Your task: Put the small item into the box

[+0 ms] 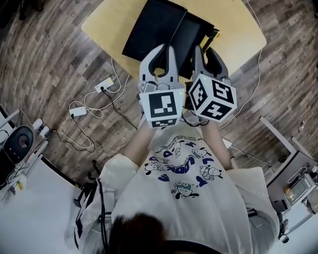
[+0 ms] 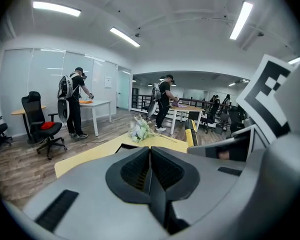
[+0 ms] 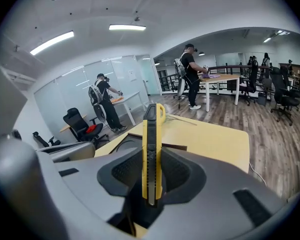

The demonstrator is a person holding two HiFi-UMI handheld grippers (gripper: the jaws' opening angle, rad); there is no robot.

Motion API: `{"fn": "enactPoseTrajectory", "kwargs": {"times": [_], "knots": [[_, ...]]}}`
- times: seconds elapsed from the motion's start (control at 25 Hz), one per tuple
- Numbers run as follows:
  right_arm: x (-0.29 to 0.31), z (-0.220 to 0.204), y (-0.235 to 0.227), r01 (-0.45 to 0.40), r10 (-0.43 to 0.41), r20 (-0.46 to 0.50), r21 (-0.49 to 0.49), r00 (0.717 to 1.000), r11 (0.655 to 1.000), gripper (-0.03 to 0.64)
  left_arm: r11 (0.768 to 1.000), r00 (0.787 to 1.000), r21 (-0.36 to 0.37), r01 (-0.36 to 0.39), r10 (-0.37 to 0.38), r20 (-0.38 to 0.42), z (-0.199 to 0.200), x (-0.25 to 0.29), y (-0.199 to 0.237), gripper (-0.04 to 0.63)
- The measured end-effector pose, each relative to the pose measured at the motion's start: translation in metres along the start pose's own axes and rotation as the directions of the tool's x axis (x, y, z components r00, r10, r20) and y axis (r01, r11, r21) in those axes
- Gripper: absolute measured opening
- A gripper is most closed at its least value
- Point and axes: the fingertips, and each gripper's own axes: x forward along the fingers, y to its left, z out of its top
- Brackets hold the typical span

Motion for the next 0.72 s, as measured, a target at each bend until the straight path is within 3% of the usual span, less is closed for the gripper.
{"fn": "enactPoseTrajectory", "kwargs": {"times": [0.44, 0.72], "knots": [[0.049, -0.041, -0.013, 0.074, -0.065, -0.151, 0.052, 0.986, 0.996, 0.129, 1.000, 0.996, -0.025, 0.014, -0.016, -0.088, -0.037, 0.035, 0.018, 0.025], [0.071, -0.075, -0.014, 0.112, -0.080, -0.276, 0.102, 0.958, 0.988, 0.129, 0.999, 0.991, -0.040, 0.007, -0.012, -0.136, -0.058, 0.043, 0.033, 0.025]]}}
